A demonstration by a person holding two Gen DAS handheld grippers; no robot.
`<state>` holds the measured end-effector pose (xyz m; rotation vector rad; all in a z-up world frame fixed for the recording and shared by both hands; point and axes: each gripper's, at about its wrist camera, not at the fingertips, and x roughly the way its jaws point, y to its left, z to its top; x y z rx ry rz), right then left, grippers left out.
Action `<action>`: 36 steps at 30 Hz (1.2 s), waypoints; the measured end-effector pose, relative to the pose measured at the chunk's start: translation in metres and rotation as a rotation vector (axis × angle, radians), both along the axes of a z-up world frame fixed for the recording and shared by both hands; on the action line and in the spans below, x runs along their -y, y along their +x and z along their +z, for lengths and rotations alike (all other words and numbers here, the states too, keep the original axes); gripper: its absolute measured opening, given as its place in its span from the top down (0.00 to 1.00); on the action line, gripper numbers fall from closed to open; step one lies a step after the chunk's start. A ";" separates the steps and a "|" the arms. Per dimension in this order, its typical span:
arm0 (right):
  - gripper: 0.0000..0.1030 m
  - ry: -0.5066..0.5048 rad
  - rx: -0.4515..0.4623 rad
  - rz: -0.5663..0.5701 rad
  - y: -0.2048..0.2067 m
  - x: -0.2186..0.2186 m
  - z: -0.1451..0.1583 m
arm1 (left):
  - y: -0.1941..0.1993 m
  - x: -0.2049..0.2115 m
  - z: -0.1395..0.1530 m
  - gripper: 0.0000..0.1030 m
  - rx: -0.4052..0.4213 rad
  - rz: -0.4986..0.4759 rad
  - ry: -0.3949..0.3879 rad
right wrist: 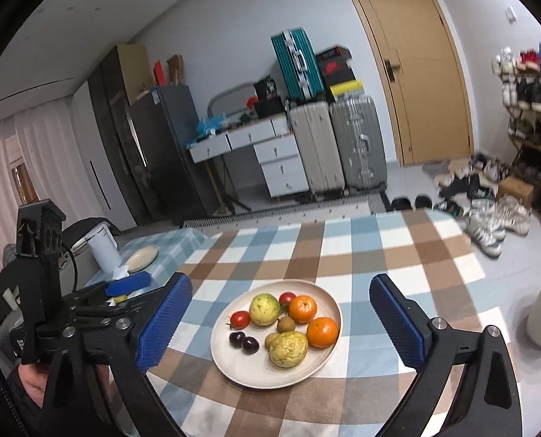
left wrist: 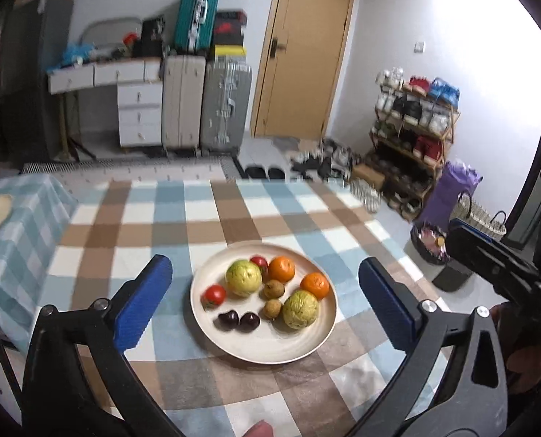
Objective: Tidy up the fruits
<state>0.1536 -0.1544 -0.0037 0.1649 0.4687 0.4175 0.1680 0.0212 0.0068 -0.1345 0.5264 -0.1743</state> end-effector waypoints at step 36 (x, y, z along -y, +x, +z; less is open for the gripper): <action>0.00 -0.151 0.340 -0.086 -0.149 -0.016 0.020 | -0.174 -0.037 0.020 0.01 0.297 0.243 0.121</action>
